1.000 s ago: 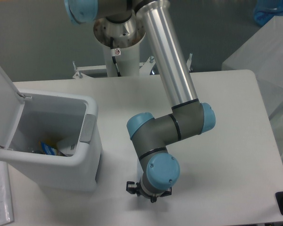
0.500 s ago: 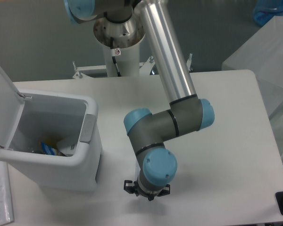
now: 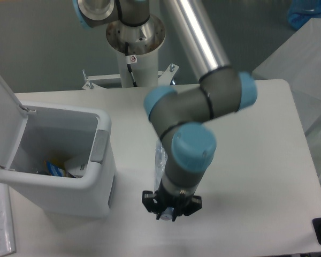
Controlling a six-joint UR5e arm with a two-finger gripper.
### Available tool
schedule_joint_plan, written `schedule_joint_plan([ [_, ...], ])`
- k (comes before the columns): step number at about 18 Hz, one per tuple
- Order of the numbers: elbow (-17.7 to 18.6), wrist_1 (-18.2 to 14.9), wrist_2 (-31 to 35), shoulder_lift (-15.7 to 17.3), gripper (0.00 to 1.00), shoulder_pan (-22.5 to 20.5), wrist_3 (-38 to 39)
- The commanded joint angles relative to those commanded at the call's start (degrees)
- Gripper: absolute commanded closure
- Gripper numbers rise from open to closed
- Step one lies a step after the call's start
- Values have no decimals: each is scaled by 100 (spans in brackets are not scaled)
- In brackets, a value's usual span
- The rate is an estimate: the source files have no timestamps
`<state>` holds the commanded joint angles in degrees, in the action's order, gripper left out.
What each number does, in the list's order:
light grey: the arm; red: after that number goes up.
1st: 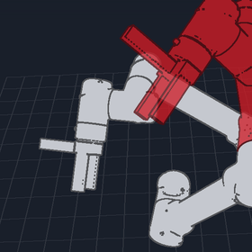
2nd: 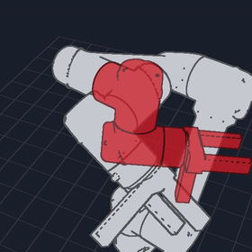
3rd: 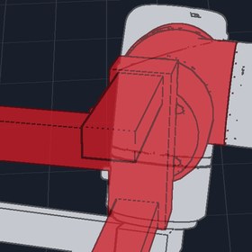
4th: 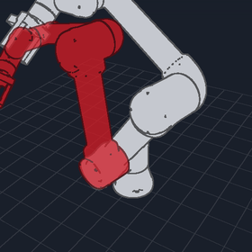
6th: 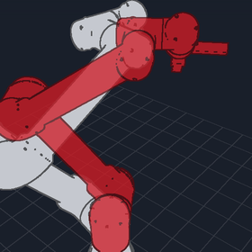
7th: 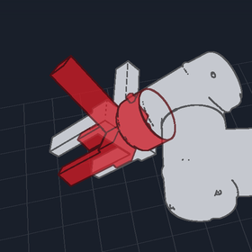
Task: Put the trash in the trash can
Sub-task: 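Lift the bottle and carry it over the trash bin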
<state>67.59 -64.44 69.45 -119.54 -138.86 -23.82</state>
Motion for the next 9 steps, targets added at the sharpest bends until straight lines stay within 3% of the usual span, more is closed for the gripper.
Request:
schedule_joint_plan([
  [6, -106, 1002, -739, 378, 97, -70, 317],
  [9, -106, 1240, -1134, 519, 97, -70, 308],
])
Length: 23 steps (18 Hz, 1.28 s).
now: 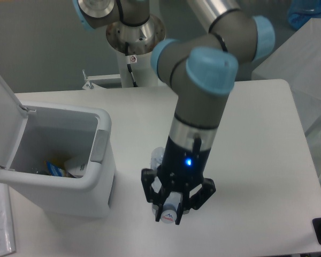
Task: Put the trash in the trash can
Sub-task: 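Lift the bottle and carry it over the trash bin, then lower the bottle into the bin and open the gripper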
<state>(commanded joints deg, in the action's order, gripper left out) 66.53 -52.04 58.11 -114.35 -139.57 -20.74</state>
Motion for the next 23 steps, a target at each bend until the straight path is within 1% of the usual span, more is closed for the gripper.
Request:
schedule_joint_plan([
  [3, 0, 88, -579, 237, 97, -96, 9],
  [6, 0, 97, -1230, 466, 97, -237, 9],
  [8, 0, 97, -1451, 589, 97, -246, 17],
  [11, 9, 97, -1557, 712, 97, -194, 35],
  [13, 35, 97, -1749, 782, 97, -158, 61],
  [16, 167, 97, -1970, 818, 97, -97, 70],
  [19, 246, 97, -2014, 870, 97, 61, 140],
  [21, 351, 97, -2014, 949, 96, 175, 193],
  [23, 483, 106, -2014, 950, 96, 324, 193],
])
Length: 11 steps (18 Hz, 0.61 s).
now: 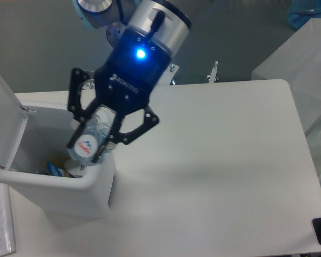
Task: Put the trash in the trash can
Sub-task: 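Lower the bottle into the bin and open the gripper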
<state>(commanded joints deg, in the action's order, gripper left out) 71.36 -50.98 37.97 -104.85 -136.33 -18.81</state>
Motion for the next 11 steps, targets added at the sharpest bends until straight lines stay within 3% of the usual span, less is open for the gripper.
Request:
schedule_joint_plan([
  [4, 115, 9, 9, -9, 96, 124, -9],
  [11, 545, 325, 44, -9, 92, 220, -79],
])
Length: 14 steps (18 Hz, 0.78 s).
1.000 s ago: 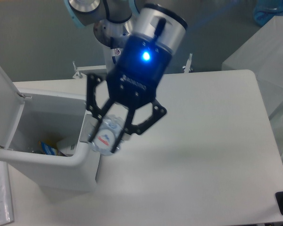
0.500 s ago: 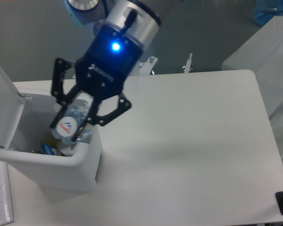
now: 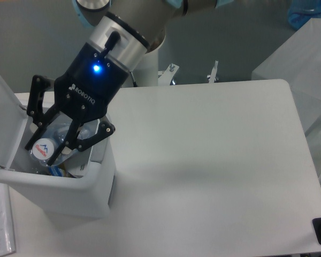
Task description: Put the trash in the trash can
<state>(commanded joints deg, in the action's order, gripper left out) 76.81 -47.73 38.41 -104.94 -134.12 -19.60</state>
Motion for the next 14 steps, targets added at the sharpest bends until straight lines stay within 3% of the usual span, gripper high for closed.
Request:
schedule_joint_plan([
  [2, 53, 88, 0, 0, 87, 26, 0],
  [7, 220, 132, 0, 9, 45, 35, -228],
  [8, 272, 132, 0, 26, 32, 35, -298],
  [9, 334, 132, 0, 35, 24, 35, -369],
  [12, 588, 141, 0, 131, 24, 35, -509],
  [14, 738, 141, 0, 176, 18, 18, -658],
])
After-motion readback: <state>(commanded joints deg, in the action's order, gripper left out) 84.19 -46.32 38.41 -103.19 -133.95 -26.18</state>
